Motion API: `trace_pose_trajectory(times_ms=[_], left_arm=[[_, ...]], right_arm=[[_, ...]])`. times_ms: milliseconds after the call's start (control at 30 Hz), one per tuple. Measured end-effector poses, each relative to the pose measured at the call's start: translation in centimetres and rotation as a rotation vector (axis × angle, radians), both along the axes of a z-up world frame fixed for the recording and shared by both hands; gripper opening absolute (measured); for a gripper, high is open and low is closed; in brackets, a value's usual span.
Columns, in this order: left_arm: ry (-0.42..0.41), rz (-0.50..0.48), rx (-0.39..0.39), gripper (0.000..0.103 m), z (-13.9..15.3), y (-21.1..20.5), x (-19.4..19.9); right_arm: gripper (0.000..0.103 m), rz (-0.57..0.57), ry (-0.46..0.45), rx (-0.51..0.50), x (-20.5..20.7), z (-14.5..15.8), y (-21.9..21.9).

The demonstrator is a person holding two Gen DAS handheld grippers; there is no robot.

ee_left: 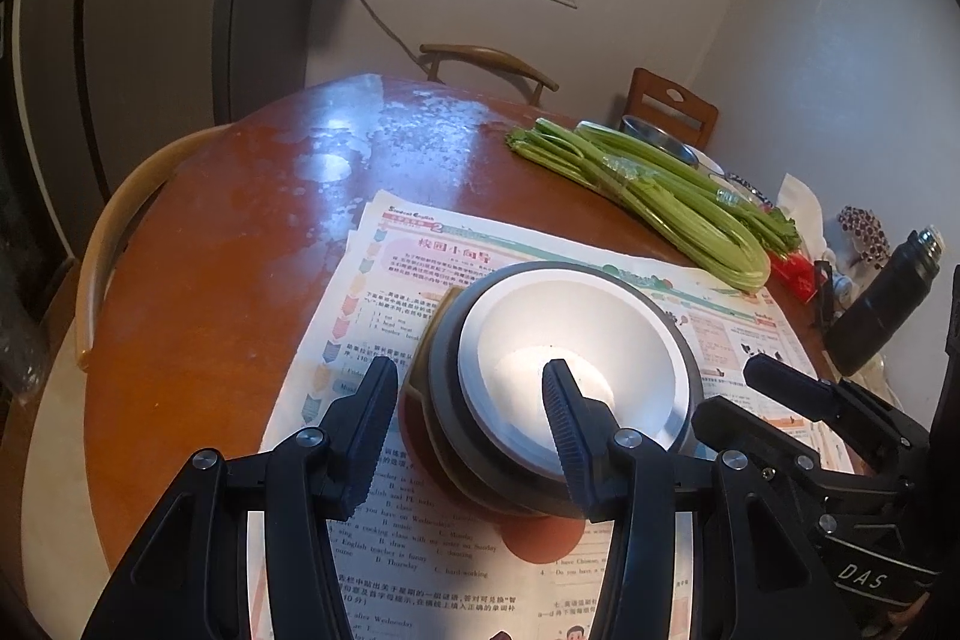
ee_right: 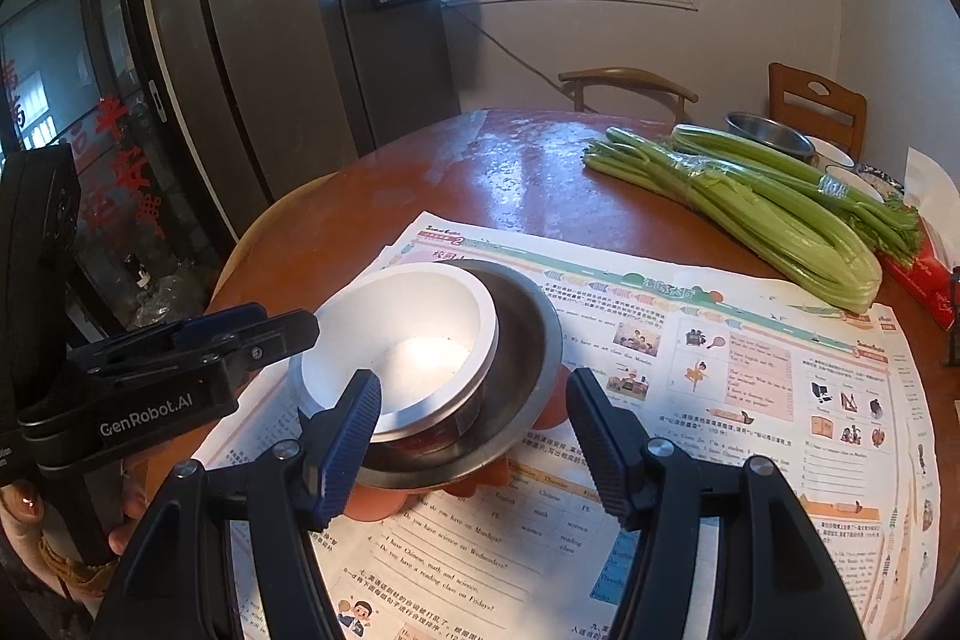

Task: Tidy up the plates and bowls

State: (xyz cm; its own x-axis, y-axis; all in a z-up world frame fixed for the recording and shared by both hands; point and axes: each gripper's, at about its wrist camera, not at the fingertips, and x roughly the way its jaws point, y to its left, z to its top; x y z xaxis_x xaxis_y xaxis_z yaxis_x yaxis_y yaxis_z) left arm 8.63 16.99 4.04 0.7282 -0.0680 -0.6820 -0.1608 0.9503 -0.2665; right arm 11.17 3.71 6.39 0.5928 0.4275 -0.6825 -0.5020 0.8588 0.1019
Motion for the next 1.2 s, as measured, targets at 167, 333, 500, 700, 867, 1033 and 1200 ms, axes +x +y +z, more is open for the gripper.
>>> trace_pose_trajectory(times_ms=[167, 333, 500, 700, 867, 1033, 1200], left_arm=[[0.025, 0.024, -0.03, 0.052, -1.2, 1.1, 0.5], [0.051, 0.008, -0.116, 0.052, -2.4, 1.9, 1.7], [0.075, -0.016, -0.1, 0.052, -2.9, 1.0, 3.1], [0.089, -0.029, -0.065, 0.052, -3.4, 0.1, 4.0], [0.091, -0.027, -0.055, 0.052, -3.6, 0.0, 4.4], [0.095, -0.057, -0.076, 0.052, -3.9, -0.3, 4.7], [0.089, -0.06, -0.06, 0.053, -3.9, -0.8, 4.9]], right_arm=[[0.064, -0.001, 0.025, 0.009, 0.1, -0.5, -0.1], [0.064, -0.016, 0.067, 0.023, 0.8, -1.4, 0.0], [0.064, -0.02, 0.084, 0.02, 1.8, -1.9, 0.6], [0.064, -0.02, 0.089, 0.001, 2.6, -2.5, 1.1], [0.064, -0.046, 0.105, -0.03, 3.4, -3.4, 0.8], [0.064, -0.061, 0.126, -0.023, 3.9, -3.9, 0.1], [0.064, -0.066, 0.129, -0.015, 4.1, -4.0, -0.4]])
